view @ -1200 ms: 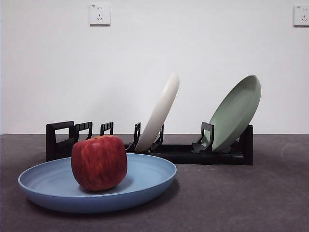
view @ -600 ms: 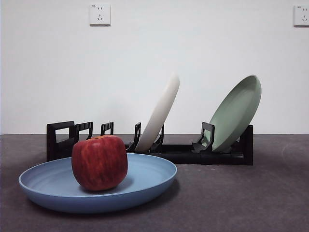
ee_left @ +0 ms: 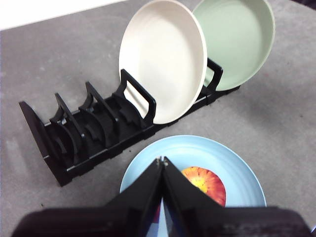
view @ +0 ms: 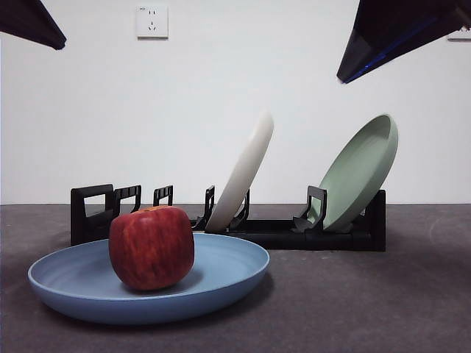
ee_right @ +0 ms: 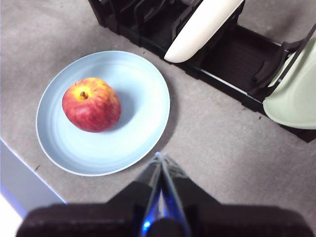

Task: Take the blue plate from the plate rack,put the plate on the table,take the apple from the table,put the apple in the plate

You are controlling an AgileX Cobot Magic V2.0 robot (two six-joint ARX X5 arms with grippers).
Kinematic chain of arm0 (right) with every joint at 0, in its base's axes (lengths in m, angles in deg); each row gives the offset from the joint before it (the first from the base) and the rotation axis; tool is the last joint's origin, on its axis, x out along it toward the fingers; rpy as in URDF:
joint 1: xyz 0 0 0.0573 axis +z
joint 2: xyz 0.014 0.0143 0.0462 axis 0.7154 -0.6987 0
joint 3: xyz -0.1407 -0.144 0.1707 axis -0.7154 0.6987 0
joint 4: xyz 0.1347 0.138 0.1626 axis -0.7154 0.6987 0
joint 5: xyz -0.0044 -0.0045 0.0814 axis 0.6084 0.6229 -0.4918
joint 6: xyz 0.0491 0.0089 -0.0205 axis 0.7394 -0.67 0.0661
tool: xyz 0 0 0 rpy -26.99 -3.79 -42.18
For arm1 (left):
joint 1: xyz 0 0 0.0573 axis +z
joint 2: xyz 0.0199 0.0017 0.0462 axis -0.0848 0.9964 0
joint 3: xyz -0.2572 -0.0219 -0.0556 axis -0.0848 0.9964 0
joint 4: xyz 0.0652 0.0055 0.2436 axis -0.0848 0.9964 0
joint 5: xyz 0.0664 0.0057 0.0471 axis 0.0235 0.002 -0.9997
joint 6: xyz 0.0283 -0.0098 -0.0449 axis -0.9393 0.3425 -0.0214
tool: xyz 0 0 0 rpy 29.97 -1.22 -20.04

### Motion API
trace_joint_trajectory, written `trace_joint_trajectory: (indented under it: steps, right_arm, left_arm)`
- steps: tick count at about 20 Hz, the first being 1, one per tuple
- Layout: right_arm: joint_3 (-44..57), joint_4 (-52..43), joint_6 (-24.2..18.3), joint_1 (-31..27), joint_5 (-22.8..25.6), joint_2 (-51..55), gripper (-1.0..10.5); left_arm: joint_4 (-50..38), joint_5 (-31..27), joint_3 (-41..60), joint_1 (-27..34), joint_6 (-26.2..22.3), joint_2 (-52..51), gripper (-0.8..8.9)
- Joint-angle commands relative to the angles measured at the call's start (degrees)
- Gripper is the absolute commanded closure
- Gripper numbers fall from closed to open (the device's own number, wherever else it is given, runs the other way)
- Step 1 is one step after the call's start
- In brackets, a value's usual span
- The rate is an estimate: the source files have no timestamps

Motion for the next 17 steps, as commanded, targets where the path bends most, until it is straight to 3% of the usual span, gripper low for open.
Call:
trace_joint_trajectory:
  steps: [1, 9, 13, 17]
  right_arm:
    - [0.2, -0.1, 0.5, 0.0, 0.2, 0.2, 9.5]
    - [0.2, -0.1, 0.5, 0.0, 0.2, 0.2, 9.5]
    - [0.2, -0.1, 0.5, 0.0, 0.2, 0.3, 9.5]
    - [0.2, -0.1, 0.5, 0.0, 0.2, 0.2, 9.5]
  left_arm:
    - [-0.3, 0.0, 0.2, 0.1, 0.4, 0.2, 8.16]
    - [0.5, -0.3, 0.2, 0.9, -1.5, -3.7, 8.16]
    - [-3.3, 2.4, 2.1, 9.5, -2.4, -11.7, 8.16]
    - [-10.4, 5.3, 14.2, 20.1, -2.3, -25.1, 8.16]
